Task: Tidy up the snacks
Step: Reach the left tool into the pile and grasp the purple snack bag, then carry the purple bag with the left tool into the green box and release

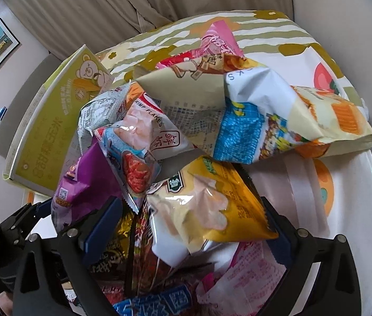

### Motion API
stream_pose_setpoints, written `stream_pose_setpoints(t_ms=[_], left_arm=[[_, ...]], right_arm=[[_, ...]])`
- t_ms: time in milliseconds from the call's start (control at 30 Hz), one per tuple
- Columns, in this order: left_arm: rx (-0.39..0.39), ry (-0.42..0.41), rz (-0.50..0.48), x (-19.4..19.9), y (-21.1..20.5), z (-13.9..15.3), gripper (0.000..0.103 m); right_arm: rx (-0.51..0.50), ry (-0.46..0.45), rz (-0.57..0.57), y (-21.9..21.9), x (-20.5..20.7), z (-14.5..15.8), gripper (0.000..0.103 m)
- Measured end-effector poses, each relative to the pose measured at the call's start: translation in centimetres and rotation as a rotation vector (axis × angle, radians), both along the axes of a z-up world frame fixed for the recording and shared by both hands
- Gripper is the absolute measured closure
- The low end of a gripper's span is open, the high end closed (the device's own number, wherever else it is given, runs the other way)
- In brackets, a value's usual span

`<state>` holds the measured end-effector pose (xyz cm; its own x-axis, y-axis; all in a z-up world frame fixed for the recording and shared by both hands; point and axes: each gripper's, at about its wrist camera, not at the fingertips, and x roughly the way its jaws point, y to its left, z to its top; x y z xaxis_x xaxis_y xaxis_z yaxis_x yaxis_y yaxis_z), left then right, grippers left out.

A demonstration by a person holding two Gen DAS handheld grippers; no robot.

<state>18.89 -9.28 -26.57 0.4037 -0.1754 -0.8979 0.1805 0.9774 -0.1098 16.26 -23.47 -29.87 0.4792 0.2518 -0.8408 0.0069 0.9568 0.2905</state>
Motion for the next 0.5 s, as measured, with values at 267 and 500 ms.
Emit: stream_pose_setpoints(t_ms=[267, 500], left_arm=[[-0.019, 0.001, -0.003, 0.1, -0.05, 0.03, 0.031], [-0.032, -0.002, 0.003, -0.85, -0.04, 0.98, 0.034]], right_arm=[[-0.009, 0.028, 0.021, 0.32, 0.36, -1.06, 0.031], [0.003, 0.013, 0.008, -0.09, -0.29, -0.31, 0.038]])
